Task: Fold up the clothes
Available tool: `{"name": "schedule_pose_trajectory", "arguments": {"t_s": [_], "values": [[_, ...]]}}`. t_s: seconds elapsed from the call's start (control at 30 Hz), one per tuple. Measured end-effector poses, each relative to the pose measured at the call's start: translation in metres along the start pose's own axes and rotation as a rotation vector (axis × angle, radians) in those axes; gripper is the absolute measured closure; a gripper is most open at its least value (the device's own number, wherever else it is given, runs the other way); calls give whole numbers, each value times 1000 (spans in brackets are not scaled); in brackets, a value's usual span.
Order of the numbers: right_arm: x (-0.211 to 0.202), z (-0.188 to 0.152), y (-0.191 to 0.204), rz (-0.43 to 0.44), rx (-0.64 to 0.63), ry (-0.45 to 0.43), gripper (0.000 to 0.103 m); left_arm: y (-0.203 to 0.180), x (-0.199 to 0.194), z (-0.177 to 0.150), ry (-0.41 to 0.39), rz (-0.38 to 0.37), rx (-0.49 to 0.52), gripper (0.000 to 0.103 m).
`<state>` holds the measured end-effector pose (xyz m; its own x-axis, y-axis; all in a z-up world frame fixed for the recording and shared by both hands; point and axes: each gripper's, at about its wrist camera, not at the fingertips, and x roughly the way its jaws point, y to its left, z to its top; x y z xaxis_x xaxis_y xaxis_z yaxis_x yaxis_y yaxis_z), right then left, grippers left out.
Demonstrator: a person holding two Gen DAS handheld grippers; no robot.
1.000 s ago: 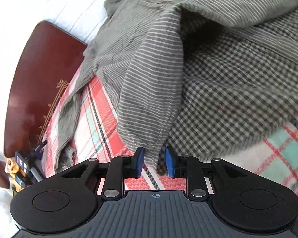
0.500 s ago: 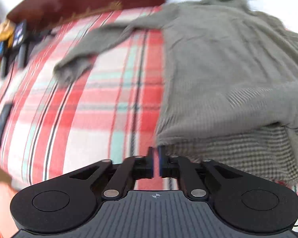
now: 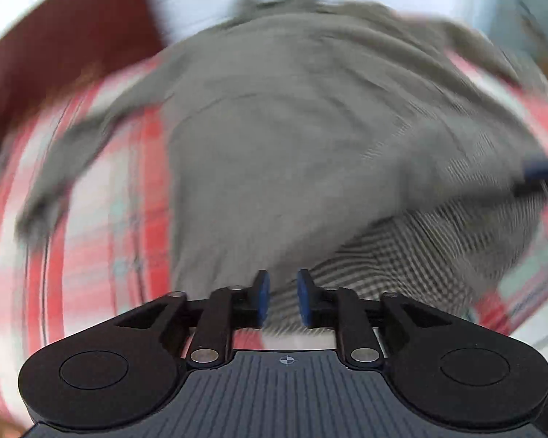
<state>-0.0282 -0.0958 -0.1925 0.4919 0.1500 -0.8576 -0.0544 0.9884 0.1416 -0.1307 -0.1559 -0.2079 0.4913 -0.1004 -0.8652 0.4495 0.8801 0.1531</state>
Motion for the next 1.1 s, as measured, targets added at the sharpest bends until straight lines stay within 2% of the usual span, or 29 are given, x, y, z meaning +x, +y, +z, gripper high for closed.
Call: {"name": "schedule_pose_trajectory", "arguments": {"t_s": [0.03,0.1,0.27,0.3,0.33,0.37,0.5,0.6,0.7,0.77,0.87,0.9,0.93,1.03,1.1], "values": [[3,2,7,-12,-61,3,50,-12,5,3,-3,7,72,62],[10,5,15,-34,-150,16,50,-26,15,7,-4,17,146,62],[24,9,20,-48,-258,52,53,-33,34,16,5,28,171,61],[27,10,20,-48,-265,62,69,-35,36,17,16,24,175,77],[26,13,19,-40,-259,69,103,-34,36,18,27,12,169,100],[22,16,17,-22,-246,70,102,-31,33,20,30,-16,147,103],[-3,36,7,58,-212,45,102,-6,16,34,-3,-100,-5,103],[-15,60,-10,100,-156,-3,102,19,14,51,-47,-92,-125,103],[-9,87,-29,97,-71,-62,102,39,24,68,-72,-74,-232,103],[4,101,-40,95,-10,-87,102,45,37,78,-77,-65,-279,103],[34,115,-47,53,34,-73,102,43,62,90,-42,-48,-299,102],[45,118,-47,32,37,-61,102,41,72,91,-22,-46,-296,94],[56,119,-48,16,42,-43,101,40,80,93,-1,-46,-294,80],[81,116,-49,5,70,30,96,40,92,91,54,-62,-289,76],[80,115,-52,7,85,32,87,48,87,89,52,-82,-301,71]]}}
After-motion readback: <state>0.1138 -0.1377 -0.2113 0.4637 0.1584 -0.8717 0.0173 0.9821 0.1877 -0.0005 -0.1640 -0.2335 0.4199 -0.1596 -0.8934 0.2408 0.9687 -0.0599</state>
